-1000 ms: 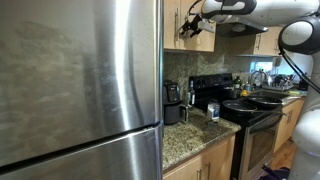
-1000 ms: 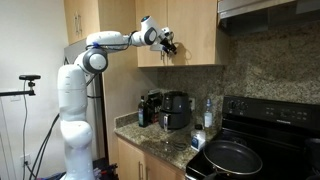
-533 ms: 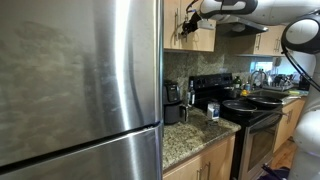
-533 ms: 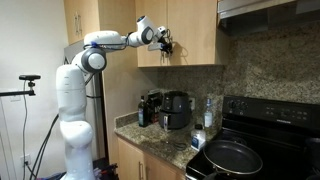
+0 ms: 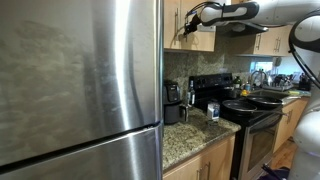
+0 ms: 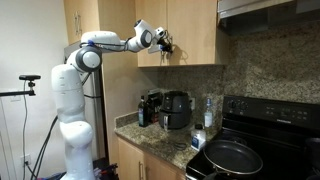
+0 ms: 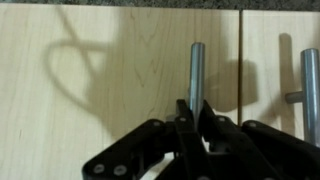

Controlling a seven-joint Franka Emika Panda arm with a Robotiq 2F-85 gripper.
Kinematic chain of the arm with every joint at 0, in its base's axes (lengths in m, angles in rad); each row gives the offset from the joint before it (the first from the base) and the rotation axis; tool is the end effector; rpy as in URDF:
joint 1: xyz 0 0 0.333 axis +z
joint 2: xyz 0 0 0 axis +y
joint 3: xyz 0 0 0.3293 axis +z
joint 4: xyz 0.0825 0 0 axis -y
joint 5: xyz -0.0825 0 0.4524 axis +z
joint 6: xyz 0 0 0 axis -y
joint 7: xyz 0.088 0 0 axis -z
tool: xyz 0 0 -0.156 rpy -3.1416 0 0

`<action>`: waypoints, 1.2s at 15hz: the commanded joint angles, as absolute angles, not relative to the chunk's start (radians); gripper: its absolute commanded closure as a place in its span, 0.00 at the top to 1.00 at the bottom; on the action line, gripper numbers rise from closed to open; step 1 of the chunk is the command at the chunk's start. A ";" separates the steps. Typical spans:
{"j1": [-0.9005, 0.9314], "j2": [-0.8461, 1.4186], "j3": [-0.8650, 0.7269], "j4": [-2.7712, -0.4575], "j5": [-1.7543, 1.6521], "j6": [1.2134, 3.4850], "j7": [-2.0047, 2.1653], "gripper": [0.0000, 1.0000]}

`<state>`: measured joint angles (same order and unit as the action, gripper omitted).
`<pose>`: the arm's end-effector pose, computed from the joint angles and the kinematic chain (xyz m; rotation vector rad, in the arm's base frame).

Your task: Open the air fryer and the right-sided cabinet door

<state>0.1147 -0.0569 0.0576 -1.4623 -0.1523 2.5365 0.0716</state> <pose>0.6651 0.1148 0.8357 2.6263 0.2278 1.6868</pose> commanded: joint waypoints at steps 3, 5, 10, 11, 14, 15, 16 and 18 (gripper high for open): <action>0.051 -0.096 0.080 -1.561 -0.564 2.675 0.455 0.00; 0.057 -0.119 0.073 -1.578 -0.720 2.653 0.614 0.00; 0.057 -0.247 0.052 -1.698 -0.887 2.605 0.853 0.00; 0.059 -0.272 0.053 -1.721 -0.898 2.595 0.880 0.00; 0.065 -0.372 0.065 -1.815 -0.910 2.547 0.929 0.00; 0.064 -0.404 0.066 -1.844 -0.909 2.532 0.935 0.00; 0.064 -0.440 0.068 -1.879 -0.910 2.516 0.943 0.00; 0.004 -0.511 0.110 -1.943 -0.877 2.498 0.932 0.00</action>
